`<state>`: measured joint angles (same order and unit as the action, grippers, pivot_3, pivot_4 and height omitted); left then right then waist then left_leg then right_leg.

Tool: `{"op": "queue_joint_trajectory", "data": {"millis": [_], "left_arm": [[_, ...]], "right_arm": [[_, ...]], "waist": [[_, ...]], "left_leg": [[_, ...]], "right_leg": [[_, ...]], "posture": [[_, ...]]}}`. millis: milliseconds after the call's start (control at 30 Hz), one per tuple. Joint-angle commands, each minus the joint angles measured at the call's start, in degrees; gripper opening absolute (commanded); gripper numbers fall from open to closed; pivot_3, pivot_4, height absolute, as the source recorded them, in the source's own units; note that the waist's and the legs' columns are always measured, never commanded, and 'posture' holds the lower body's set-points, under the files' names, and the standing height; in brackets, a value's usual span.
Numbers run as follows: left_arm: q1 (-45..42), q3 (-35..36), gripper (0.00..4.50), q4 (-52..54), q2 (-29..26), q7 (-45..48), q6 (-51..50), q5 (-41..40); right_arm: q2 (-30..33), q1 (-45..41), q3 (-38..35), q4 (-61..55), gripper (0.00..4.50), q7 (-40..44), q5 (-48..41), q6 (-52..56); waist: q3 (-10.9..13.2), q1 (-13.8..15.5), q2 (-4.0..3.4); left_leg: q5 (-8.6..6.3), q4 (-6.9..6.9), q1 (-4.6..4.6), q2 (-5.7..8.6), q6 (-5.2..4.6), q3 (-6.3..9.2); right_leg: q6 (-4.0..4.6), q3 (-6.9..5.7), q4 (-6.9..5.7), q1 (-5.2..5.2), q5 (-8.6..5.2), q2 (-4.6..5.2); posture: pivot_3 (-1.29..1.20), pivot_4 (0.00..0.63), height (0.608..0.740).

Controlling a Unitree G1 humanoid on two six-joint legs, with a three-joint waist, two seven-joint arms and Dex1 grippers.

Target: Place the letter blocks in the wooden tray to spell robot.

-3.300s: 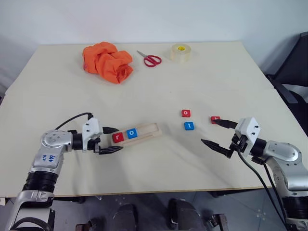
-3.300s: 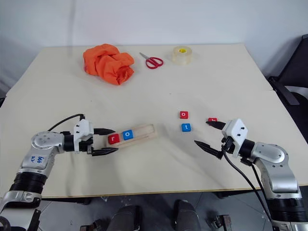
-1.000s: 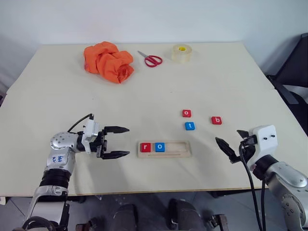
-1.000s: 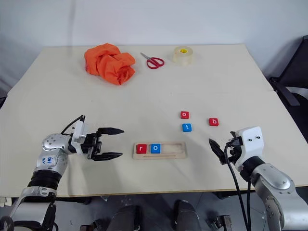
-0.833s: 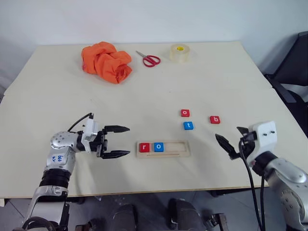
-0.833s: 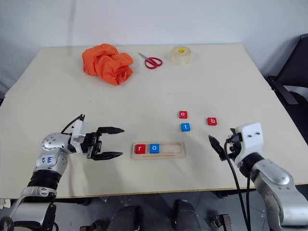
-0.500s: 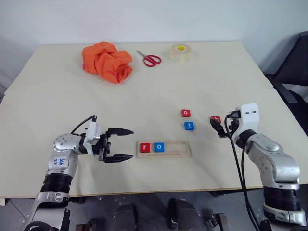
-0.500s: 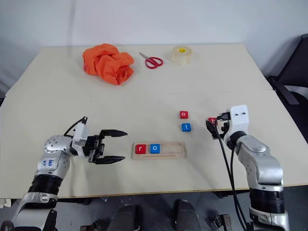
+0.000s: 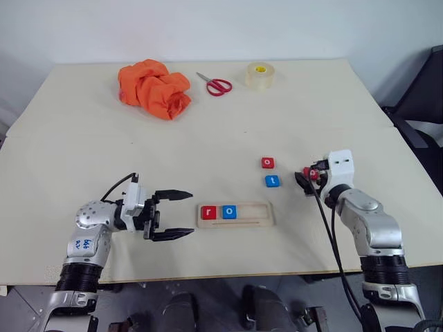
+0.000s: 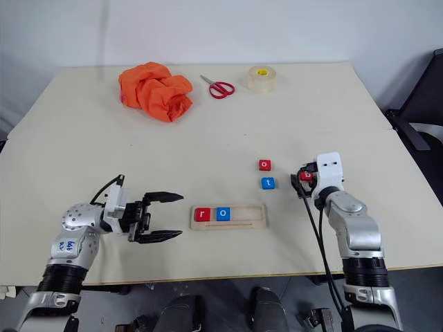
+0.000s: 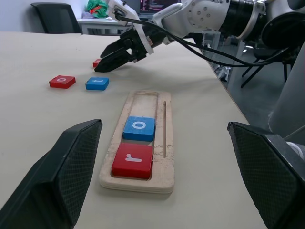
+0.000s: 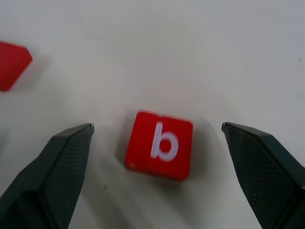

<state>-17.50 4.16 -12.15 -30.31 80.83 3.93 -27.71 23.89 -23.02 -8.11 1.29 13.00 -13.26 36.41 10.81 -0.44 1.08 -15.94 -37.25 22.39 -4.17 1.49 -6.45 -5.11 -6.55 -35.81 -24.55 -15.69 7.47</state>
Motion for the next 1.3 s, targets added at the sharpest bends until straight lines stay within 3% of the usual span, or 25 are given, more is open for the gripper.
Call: {"op": "queue_joint_trajectory", "data": {"millis": [33,233,367,833,1300], "left_arm": [[0.71,1.44,4.5,2.68,-0.68,-0.35,-0.08,-1.71],[1.31,1.65,4.5,3.41,-0.95,-0.14,-0.47,-2.0],[0.95,1.79,4.5,3.15,-1.12,0.15,-0.67,-2.16],[-3.84,1.51,4.5,-3.74,-1.78,3.81,0.21,-1.92],[-6.79,0.99,4.5,-7.29,-0.95,5.24,1.21,-1.49]], "right_arm": [[-0.94,1.24,-1.51,-2.14,3.54,-1.46,0.08,0.94],[-3.98,1.47,-2.5,-3.22,1.5,-4.05,0.03,1.63],[-5.55,1.39,-4.17,-5.5,1.46,-6.34,-0.52,2.76],[-10.34,18.15,-7.04,-40.93,1.46,-11.86,-5.22,20.88],[-14.65,22.42,-5.8,-43.01,1.46,-14.42,-4.18,21.89]], "waist": [[0.0,0.0,0.0],[0.0,0.07,0.0],[0.0,0.03,0.0],[0.0,0.0,0.0],[0.0,0.03,0.0]], "left_leg": [[0.0,0.0,0.0,0.0,0.0,0.0],[0.0,-0.02,0.0,0.0,0.0,0.01],[0.0,-0.01,0.0,0.0,-0.01,0.01],[-0.14,0.08,0.04,-0.04,0.02,0.01],[-0.17,0.07,0.05,-0.03,-0.02,0.01]], "right_leg": [[0.0,0.0,0.0,0.0,0.0,0.0],[0.0,0.01,0.0,0.01,0.0,0.01],[0.0,0.01,-0.01,0.01,0.0,0.01],[0.01,0.0,0.17,-0.03,-0.01,-0.05],[0.01,-0.01,0.19,-0.03,0.0,-0.05]], "posture": [[0.0,0.15,0.74],[0.0,0.15,0.74],[0.0,0.15,0.74],[0.0,0.15,0.74],[0.0,0.15,0.74]]}}
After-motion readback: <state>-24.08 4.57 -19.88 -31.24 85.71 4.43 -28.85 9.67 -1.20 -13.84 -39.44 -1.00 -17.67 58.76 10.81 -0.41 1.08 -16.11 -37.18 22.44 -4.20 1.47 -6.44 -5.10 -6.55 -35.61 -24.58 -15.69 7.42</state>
